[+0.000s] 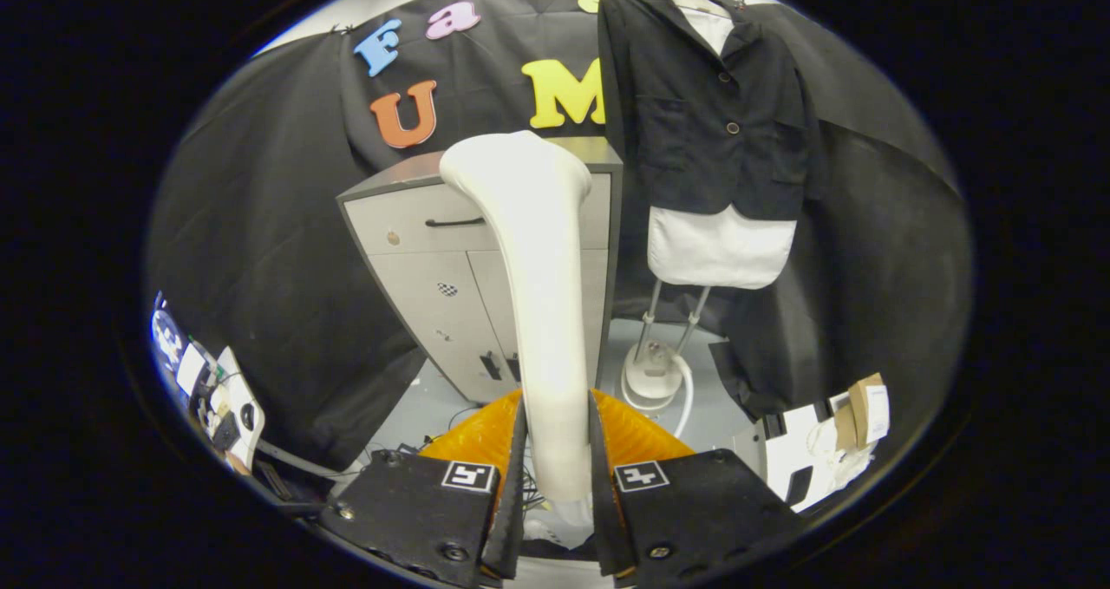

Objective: Iron the clothes twice with a garment steamer, once on the left side and once on the right side.

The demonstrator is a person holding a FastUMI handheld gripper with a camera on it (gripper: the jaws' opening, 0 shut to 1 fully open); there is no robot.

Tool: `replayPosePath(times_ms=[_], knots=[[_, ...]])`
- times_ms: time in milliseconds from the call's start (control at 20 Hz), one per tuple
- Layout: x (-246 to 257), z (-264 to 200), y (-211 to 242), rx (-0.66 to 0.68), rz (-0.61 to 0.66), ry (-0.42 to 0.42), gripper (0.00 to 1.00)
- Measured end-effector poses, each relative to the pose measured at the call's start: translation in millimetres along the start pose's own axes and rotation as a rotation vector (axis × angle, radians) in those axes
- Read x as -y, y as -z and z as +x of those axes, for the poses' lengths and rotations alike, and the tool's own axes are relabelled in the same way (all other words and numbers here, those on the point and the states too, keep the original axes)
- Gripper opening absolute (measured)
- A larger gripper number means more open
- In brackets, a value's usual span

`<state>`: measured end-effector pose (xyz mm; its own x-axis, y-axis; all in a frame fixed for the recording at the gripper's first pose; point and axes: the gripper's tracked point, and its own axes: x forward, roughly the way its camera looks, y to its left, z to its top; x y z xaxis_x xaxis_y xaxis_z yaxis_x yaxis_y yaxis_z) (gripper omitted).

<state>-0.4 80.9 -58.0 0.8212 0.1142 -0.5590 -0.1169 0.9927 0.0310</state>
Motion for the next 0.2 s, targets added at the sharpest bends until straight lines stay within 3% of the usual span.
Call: replayPosePath(times_ms=[200], knots=[[-4.3,1.7,0.3,-0.009,-0.003,-0.010,0.37]])
